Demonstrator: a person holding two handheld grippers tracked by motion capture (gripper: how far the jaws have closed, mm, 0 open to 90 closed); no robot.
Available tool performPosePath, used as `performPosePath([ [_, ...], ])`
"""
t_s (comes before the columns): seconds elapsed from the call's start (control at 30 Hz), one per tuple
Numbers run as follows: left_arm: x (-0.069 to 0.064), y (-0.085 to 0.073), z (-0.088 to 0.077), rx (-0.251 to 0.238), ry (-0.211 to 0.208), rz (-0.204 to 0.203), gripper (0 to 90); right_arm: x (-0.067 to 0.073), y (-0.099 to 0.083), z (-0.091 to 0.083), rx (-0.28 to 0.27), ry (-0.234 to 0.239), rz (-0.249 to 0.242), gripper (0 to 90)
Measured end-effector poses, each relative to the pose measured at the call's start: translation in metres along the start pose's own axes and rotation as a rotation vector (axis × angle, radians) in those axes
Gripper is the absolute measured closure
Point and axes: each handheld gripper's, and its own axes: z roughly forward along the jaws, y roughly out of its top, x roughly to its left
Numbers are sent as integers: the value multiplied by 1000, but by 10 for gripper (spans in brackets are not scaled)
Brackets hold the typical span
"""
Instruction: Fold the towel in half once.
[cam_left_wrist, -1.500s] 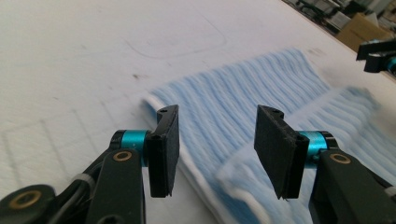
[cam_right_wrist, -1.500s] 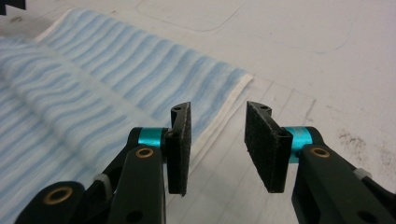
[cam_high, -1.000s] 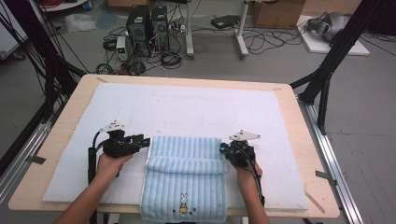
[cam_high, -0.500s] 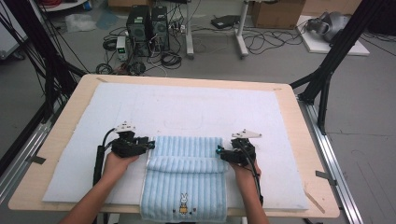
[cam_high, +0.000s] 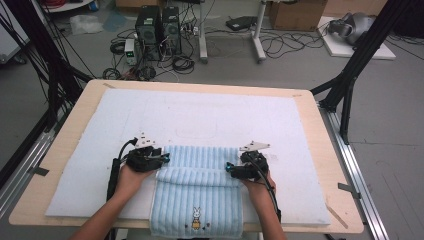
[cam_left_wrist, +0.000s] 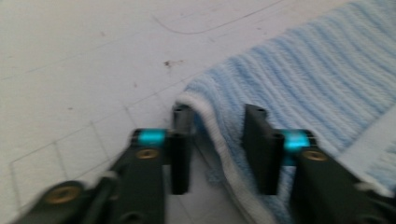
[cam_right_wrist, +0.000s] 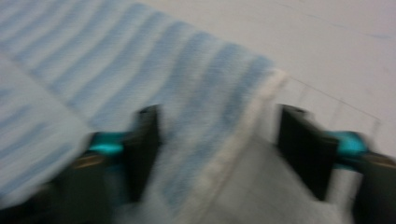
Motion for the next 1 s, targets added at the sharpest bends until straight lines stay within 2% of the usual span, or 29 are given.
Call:
performPosePath([
  [0.03, -2, 1, 0, 4, 2, 13, 831, 3, 1, 0, 2, 0, -16, 516],
  [0.07, -2, 1, 1, 3, 2, 10, 845, 4, 1, 0, 0, 27, -20, 617],
  [0.1, 0, 1, 1, 3, -6, -10, 848, 4, 1, 0, -3, 47, -15, 654],
  [0.17, 4, 1, 2, -3, -27, -69, 852, 2, 0, 0, -9, 87, 28, 808],
  [0.2, 6, 2, 3, -4, -31, -87, 854, 0, 0, 1, -15, 111, 48, 819],
  [0.33, 10, 8, 7, -25, -29, -109, 855, -4, 3, 3, -29, 76, 50, 829],
  [0.4, 13, 13, 10, -52, -31, -135, 854, -7, 7, 4, -46, 54, 49, 828],
  [0.5, 21, 25, 15, -66, -33, -158, 854, -13, 13, 7, -59, 31, 54, 826],
  [0.6, 28, 36, 22, -79, -20, -149, 854, -19, 23, 10, -77, 9, 46, 822],
  [0.7, 36, 44, 31, -65, -17, -139, 854, -26, 33, 16, -77, -17, 41, 813],
  [0.8, 43, 51, 37, -92, -18, -141, 853, -31, 40, 23, -84, -44, 37, 811],
  [0.87, 47, 55, 40, -102, -14, -128, 852, -34, 44, 27, -83, -56, 39, 808],
  [0.93, 50, 56, 42, -134, -7, -129, 852, -36, 47, 31, -90, -71, 48, 805],
  [1.0, 53, 54, 46, -134, 0, -136, 852, -38, 49, 34, -101, -81, 61, 802],
])
